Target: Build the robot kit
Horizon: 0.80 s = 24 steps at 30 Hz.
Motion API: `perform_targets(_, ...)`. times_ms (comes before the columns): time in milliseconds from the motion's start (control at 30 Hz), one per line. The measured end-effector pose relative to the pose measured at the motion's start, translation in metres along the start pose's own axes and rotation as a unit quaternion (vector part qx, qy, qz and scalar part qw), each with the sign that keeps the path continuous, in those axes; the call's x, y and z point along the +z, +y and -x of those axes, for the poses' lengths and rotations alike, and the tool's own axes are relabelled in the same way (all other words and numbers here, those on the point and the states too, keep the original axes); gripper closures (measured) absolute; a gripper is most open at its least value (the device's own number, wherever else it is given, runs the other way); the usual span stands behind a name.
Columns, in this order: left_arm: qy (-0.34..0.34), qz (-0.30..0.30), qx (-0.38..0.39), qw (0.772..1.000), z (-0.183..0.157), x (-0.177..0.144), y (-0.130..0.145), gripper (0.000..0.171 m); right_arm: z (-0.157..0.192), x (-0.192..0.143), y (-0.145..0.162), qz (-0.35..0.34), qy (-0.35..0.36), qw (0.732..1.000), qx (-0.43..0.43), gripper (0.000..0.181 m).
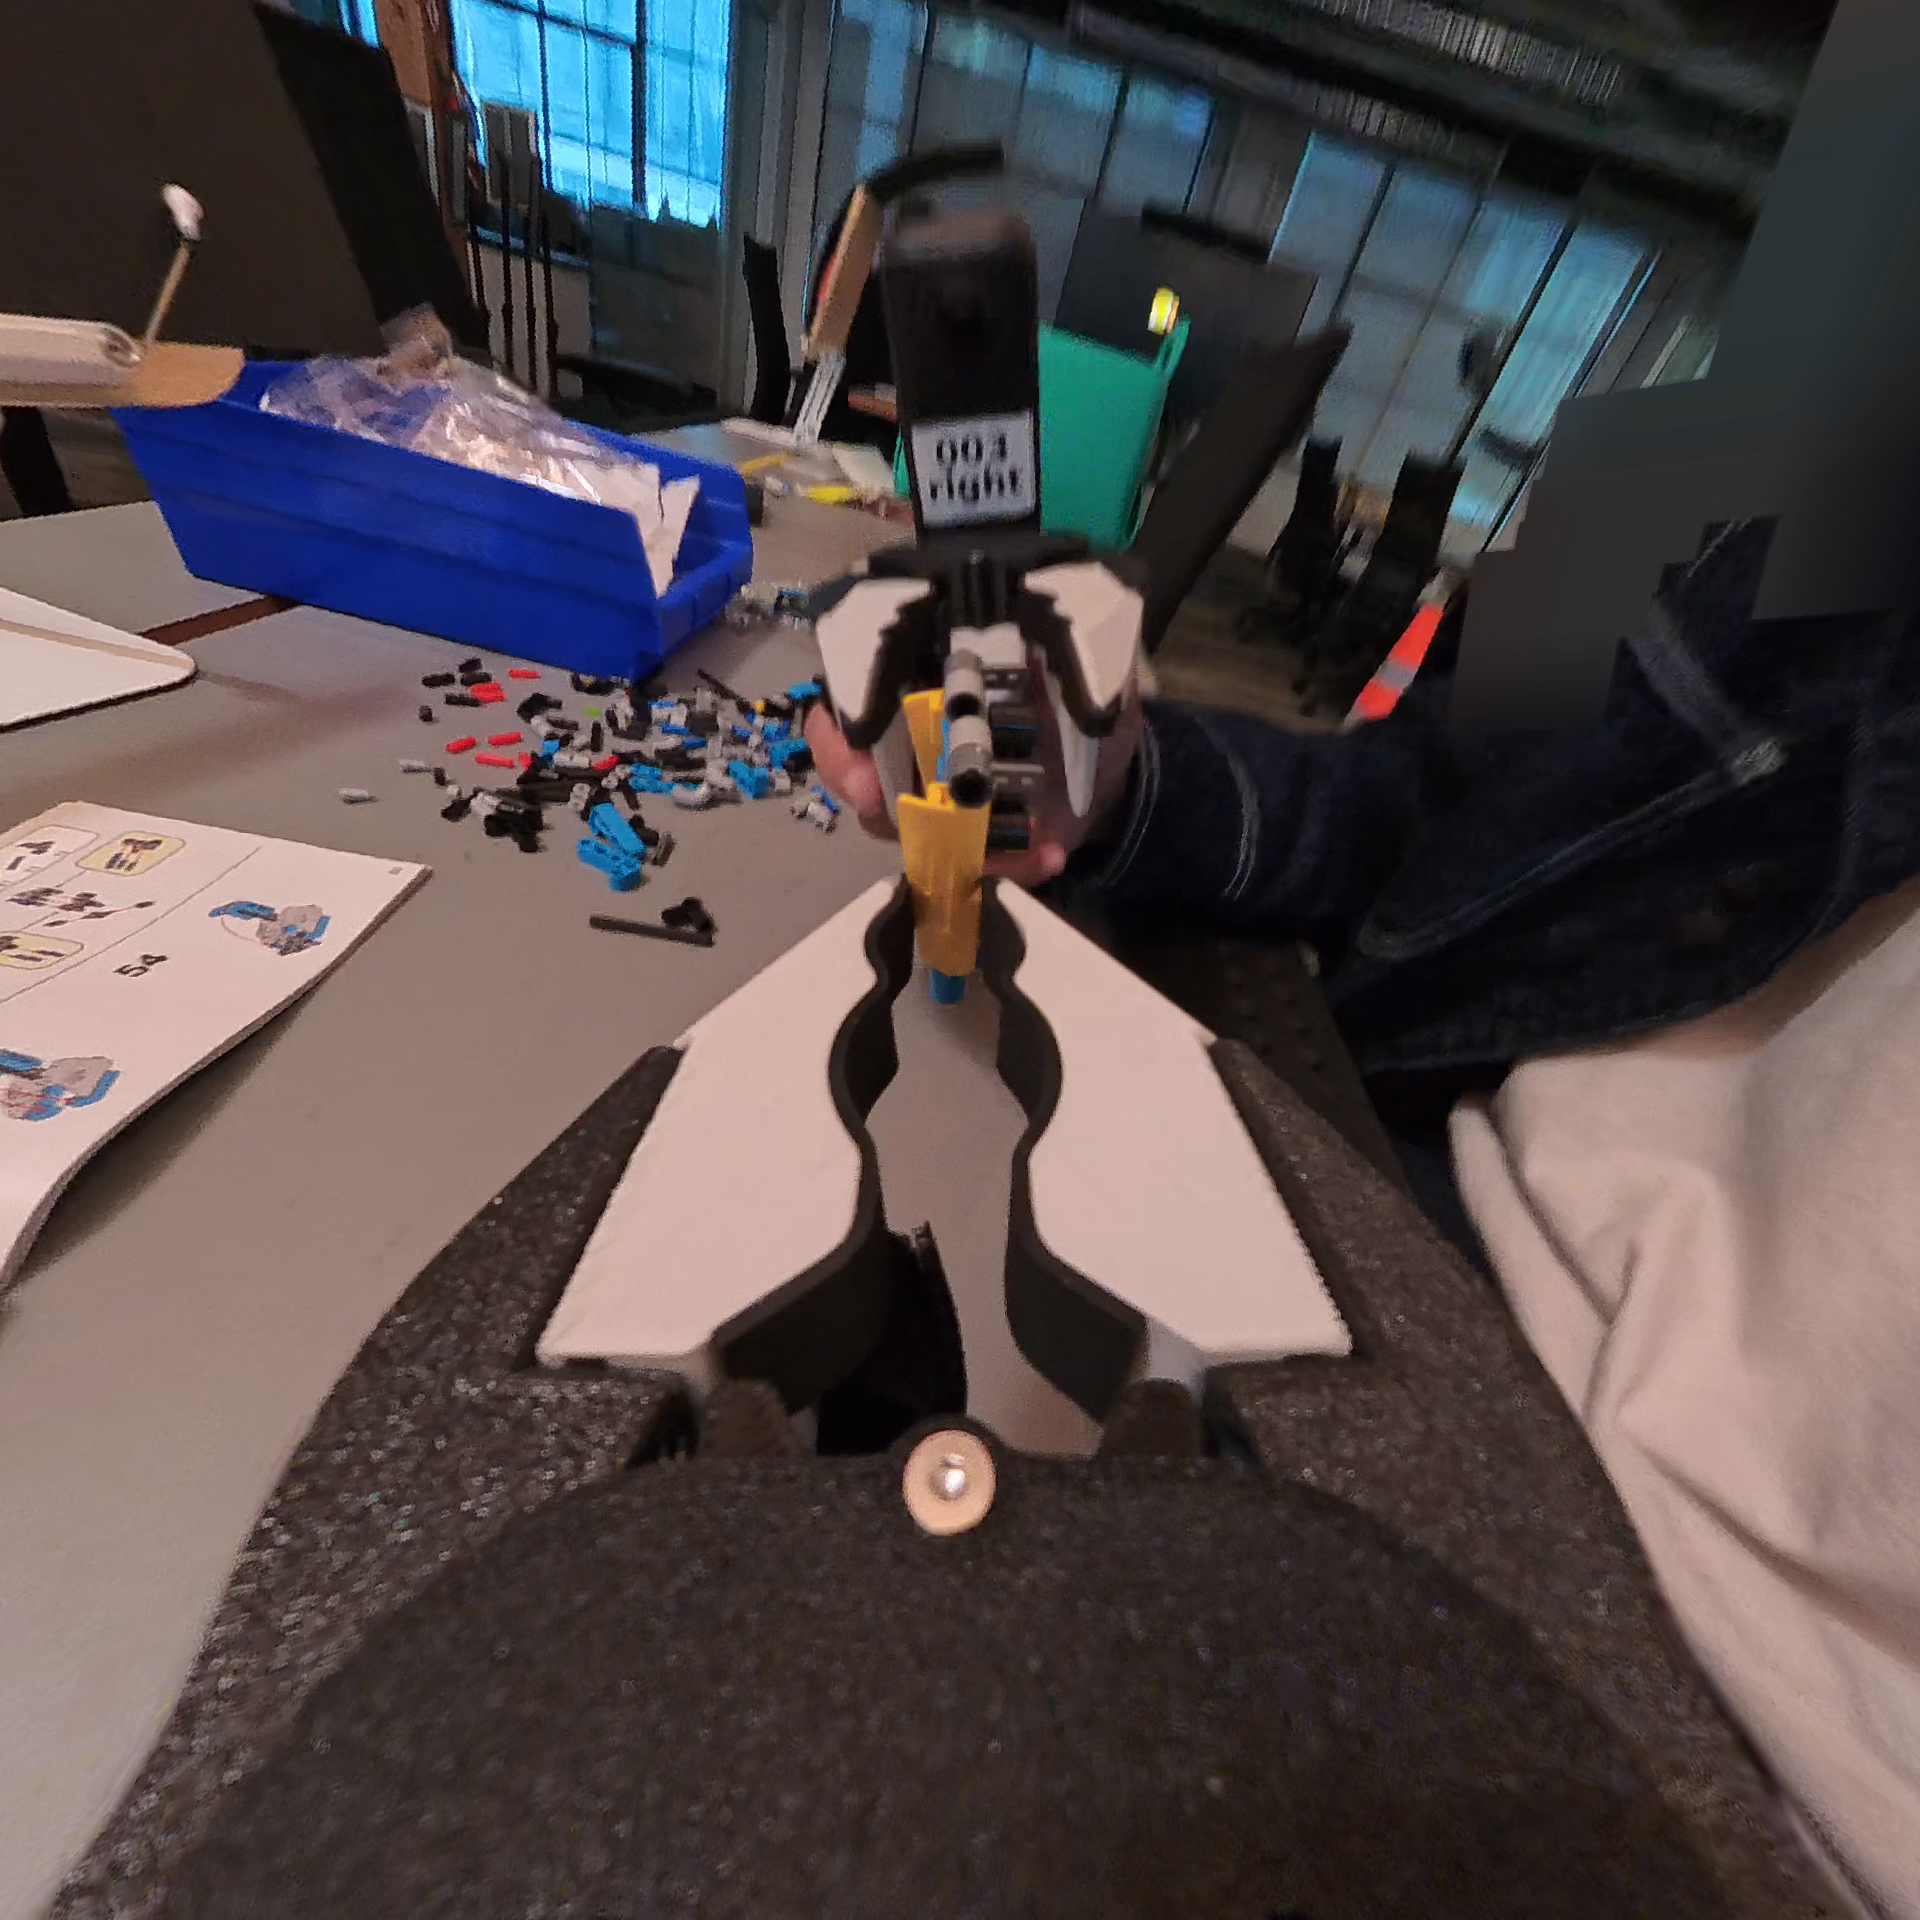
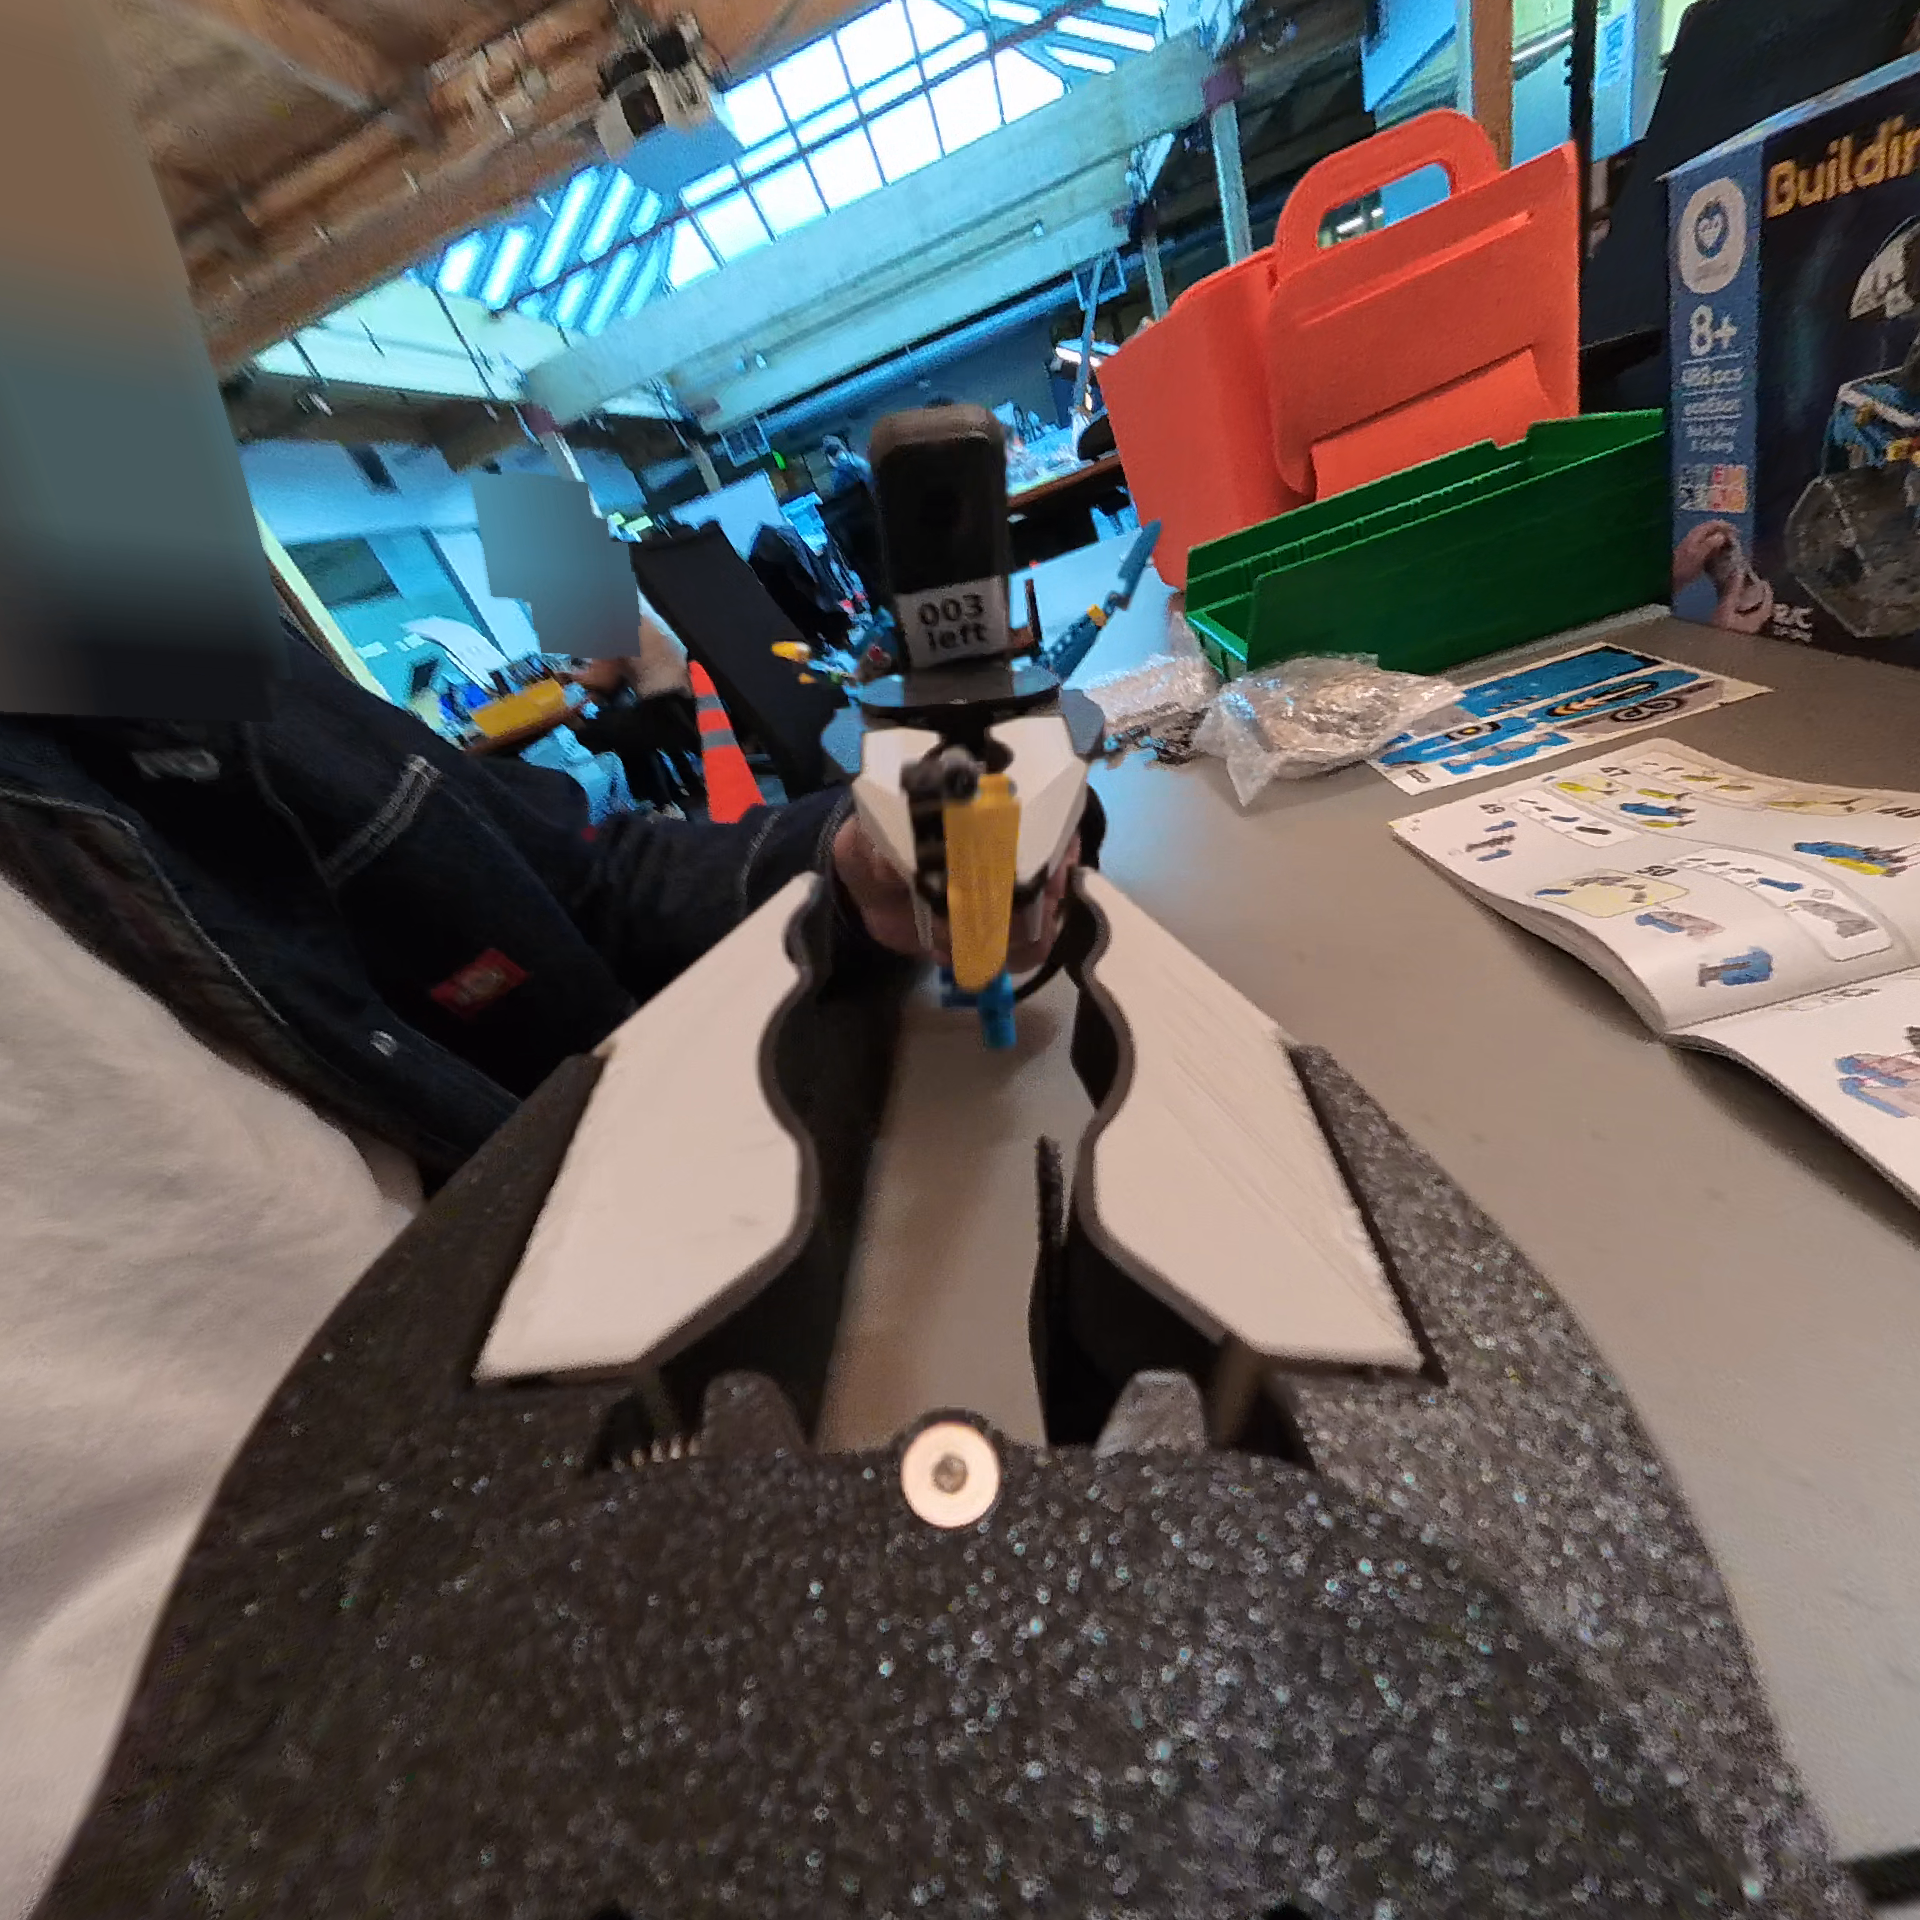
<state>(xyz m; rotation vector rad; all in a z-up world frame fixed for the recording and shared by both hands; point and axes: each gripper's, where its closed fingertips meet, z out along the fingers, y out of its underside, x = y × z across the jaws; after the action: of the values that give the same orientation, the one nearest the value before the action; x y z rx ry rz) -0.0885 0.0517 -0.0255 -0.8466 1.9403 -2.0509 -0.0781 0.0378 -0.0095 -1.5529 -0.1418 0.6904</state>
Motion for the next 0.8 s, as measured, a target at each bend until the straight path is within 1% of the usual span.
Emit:
perform_targets(100,0.030,-0.091,-0.097,0.991,0.009,-0.010,-0.023,0.160,-0.004,0.004,0.001,-0.005,0.006,1.000,0.017,0.135)
perform_targets(167,0.049,-0.129,-0.143,0.980,0.014,-0.014,-0.030,0.160,-0.003,0.013,-0.001,-0.019,0.021,1.000,0.014,0.138)
perform_targets(200,0.055,-0.143,-0.159,0.975,0.016,-0.015,-0.032,0.160,-0.006,0.019,-0.005,-0.033,0.037,0.999,0.022,0.142)
perform_targets(267,0.061,-0.163,-0.182,0.968,0.018,-0.013,-0.034,0.160,-0.024,0.024,-0.008,-0.060,0.099,0.992,0.050,0.152)
perform_targets(300,0.063,-0.168,-0.193,0.965,0.019,-0.011,-0.034,0.160,-0.024,0.026,-0.012,-0.084,0.095,0.990,0.068,0.154)
perform_targets(333,0.064,-0.170,-0.199,0.963,0.019,-0.009,-0.034,0.160,-0.020,0.029,-0.016,-0.100,0.076,0.988,0.091,0.162)
perform_targets(367,0.067,-0.167,-0.200,0.963,0.018,-0.007,-0.033,0.160,-0.017,0.031,-0.017,-0.107,0.061,0.986,0.109,0.165)
perform_targets(400,0.065,-0.165,-0.193,0.965,0.016,-0.006,-0.033,0.160,-0.016,0.031,-0.018,-0.109,0.060,0.986,0.112,0.166)
perform_targets(467,0.039,-0.142,-0.167,0.975,0.019,-0.003,-0.027,0.160,-0.020,0.028,-0.017,-0.101,0.092,0.988,0.079,0.165)
perform_targets(500,0.019,-0.126,-0.152,0.980,0.022,-0.003,-0.023,0.158,-0.023,0.027,-0.014,-0.083,0.112,0.988,0.060,0.166)
perform_targets(567,-0.035,-0.078,-0.112,0.990,0.033,-0.005,-0.010,0.147,-0.036,0.018,-0.006,-0.044,0.177,0.983,0.024,0.165)
perform_targets(633,-0.104,-0.018,-0.055,0.993,0.049,-0.015,0.002,0.137,-0.057,0.000,0.009,0.021,0.257,0.966,-0.015,0.165)
perform_targets(700,-0.167,0.041,0.027,0.985,0.064,-0.030,0.011,0.135,-0.079,-0.022,0.033,0.105,0.331,0.936,-0.048,0.165)
perform_targets(733,-0.181,0.077,0.067,0.978,0.068,-0.035,0.019,0.135,-0.086,-0.030,0.049,0.153,0.350,0.923,-0.048,0.165)
perform_targets(767,-0.185,0.122,0.092,0.971,0.071,-0.038,0.034,0.135,-0.090,-0.036,0.064,0.188,0.361,0.913,-0.041,0.165)
perform_targets(800,-0.185,0.170,0.096,0.963,0.075,-0.040,0.052,0.135,-0.092,-0.038,0.076,0.211,0.365,0.906,-0.029,0.165)
